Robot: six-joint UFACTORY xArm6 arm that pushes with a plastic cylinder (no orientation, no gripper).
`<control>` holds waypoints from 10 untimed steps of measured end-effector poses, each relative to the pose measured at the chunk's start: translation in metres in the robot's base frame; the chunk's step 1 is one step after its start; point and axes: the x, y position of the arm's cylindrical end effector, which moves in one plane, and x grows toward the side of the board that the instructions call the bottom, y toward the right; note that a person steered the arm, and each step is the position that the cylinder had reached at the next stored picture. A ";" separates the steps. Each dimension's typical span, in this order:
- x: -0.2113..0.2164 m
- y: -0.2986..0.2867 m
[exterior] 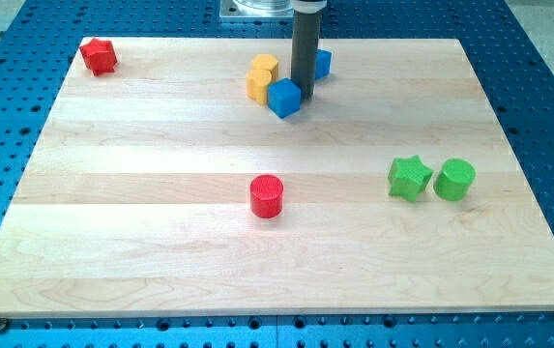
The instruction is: Slide the triangle to the bottom right of the cube
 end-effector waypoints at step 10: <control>-0.057 0.015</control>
